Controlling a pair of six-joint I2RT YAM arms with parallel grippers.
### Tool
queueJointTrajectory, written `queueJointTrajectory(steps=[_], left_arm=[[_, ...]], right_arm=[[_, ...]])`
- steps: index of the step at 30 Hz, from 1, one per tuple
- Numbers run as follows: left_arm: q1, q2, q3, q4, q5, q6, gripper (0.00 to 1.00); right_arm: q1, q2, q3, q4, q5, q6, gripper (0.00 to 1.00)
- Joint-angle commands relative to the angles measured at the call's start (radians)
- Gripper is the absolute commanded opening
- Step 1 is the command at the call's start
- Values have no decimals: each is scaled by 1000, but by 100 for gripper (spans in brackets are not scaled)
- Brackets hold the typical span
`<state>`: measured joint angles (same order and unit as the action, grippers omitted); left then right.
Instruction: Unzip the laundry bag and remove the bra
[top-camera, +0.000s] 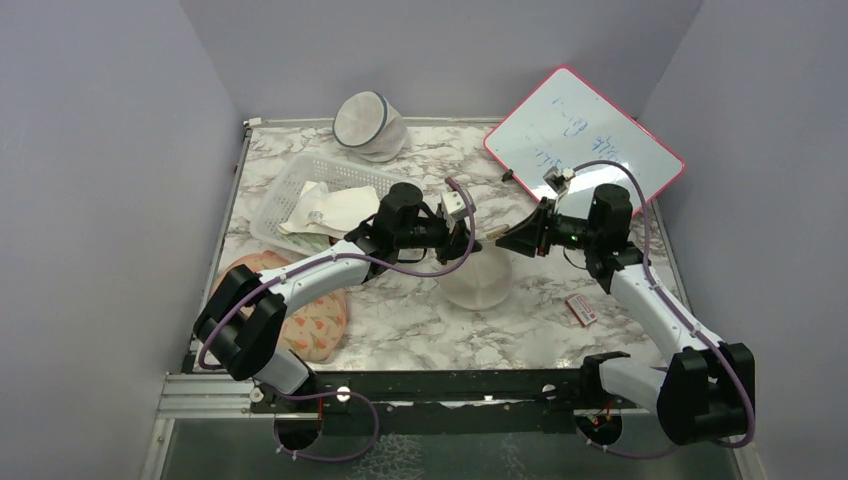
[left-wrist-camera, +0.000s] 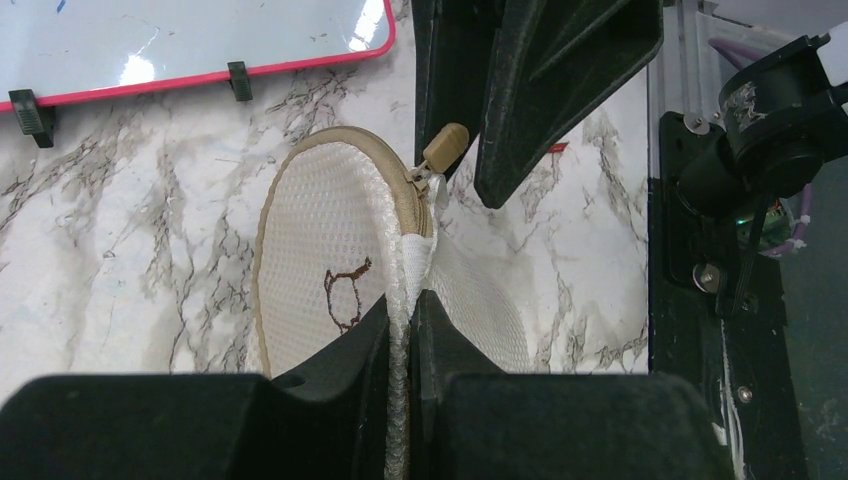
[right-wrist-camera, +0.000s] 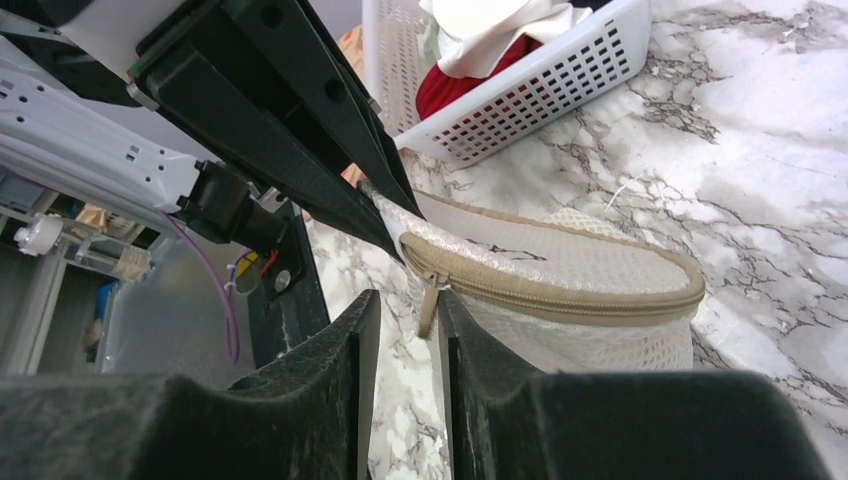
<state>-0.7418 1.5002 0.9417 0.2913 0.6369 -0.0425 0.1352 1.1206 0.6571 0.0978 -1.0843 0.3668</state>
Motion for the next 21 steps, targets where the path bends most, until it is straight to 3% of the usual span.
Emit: queueJointTrajectory(steps=[1, 8, 21], left_arm=[[-2, -5, 25, 54, 45, -10, 0], [-2, -18, 21, 57, 44, -7, 0], [-2, -9, 21, 60, 49, -11, 0]], right_arm=[[-5, 10, 53, -15, 25, -11, 24], [-5, 15, 67, -47, 40, -27, 6], [-5, 27, 54, -21, 37, -25, 8]])
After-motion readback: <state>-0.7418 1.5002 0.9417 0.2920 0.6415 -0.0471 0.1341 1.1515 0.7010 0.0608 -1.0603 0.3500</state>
